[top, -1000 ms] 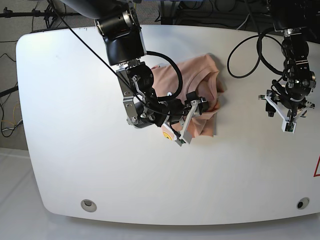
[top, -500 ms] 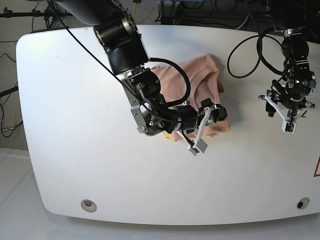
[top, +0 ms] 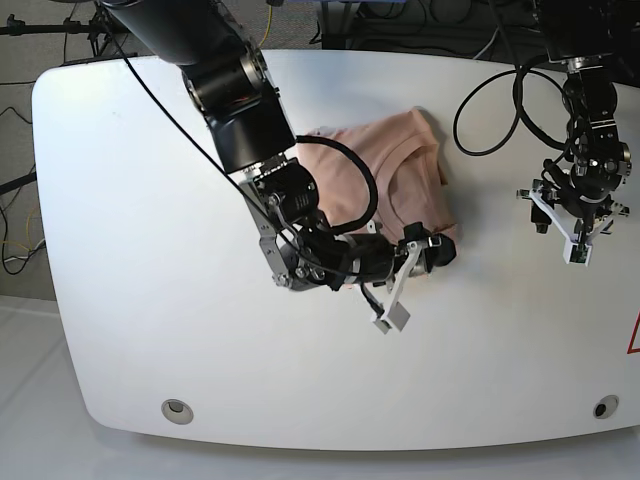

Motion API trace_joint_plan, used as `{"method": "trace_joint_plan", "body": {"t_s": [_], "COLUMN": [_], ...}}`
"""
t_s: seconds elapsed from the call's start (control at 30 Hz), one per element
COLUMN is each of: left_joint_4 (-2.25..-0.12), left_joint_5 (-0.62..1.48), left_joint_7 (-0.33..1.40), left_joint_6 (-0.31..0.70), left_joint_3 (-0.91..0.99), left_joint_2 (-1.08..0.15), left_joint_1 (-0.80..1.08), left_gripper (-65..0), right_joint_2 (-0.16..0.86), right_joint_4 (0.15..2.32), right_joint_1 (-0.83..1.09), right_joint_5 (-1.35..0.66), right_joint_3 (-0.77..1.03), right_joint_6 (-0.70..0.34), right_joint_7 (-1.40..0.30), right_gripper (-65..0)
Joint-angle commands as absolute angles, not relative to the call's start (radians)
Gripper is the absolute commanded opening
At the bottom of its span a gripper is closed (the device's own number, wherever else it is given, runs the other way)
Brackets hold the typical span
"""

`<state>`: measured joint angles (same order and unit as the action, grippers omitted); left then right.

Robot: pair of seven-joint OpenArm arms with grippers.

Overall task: Fold the T-shirt properly
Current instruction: 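Push the folded shirt's edge with the right gripper to square it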

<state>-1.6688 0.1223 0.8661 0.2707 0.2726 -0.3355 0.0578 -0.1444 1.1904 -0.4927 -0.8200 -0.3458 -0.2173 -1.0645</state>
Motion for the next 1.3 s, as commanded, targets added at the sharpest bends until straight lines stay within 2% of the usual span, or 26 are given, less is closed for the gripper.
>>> {"method": "trace_joint_plan", "body": {"t_s": [0.0, 0.13, 0.2, 0.27, 0.33, 0.5, 0.77, 0.97, 1.27], "left_joint_4": [-1.742, -1.825, -1.857, -1.897, -1.923, -1.931, -1.937, -1.939, -1.94], "left_joint_5": [0.128, 0.122, 0.122, 0.127, 0.128, 0.127, 0.13, 0.131, 0.131], "left_joint_7": [0.874, 0.895, 0.906, 0.944, 0.983, 1.102, 1.225, 1.227, 1.228], "left_joint_6": [0.269, 0.269, 0.269, 0.269, 0.269, 0.269, 0.269, 0.269, 0.269], "left_joint_3": [0.271, 0.226, 0.213, 0.189, 0.159, 0.091, 0.081, 0.041, -0.036], "left_joint_2": [-0.343, -0.311, -0.309, -0.306, -0.305, -0.275, -0.191, -0.156, -0.122], "left_joint_1": [0.038, 0.036, 0.036, 0.033, 0.022, -0.012, 0.004, 0.042, 0.084], "left_gripper": [-28.3, -28.4, -29.7, -35.9, -43.7, -65.0, -65.0, -65.0, -65.0], "right_joint_2": [-0.157, -0.143, -0.137, -0.13, -0.128, -0.128, -0.134, -0.136, -0.137], "right_joint_4": [1.21, 1.208, 1.208, 1.204, 1.204, 1.202, 1.201, 1.193, 0.997], "right_joint_1": [-0.544, -0.578, -0.591, -0.616, -0.63, -0.654, -0.659, -0.661, -0.694], "right_joint_5": [-0.846, -0.845, -0.843, -0.831, -0.805, -0.717, -0.55, -0.443, -0.403], "right_joint_3": [-0.341, -0.341, -0.341, -0.341, -0.341, -0.34, -0.34, -0.34, -0.34], "right_joint_6": [-0.226, -0.226, -0.226, -0.226, -0.226, -0.226, -0.232, -0.236, -0.236], "right_joint_7": [-1.044, -1.043, -1.043, -1.041, -1.041, -1.043, -1.043, -1.026, -0.924], "right_gripper": [-37.2, -38.2, -42.2, -55.4, -65.0, -63.0, -64.1, -64.0, -64.2]}}
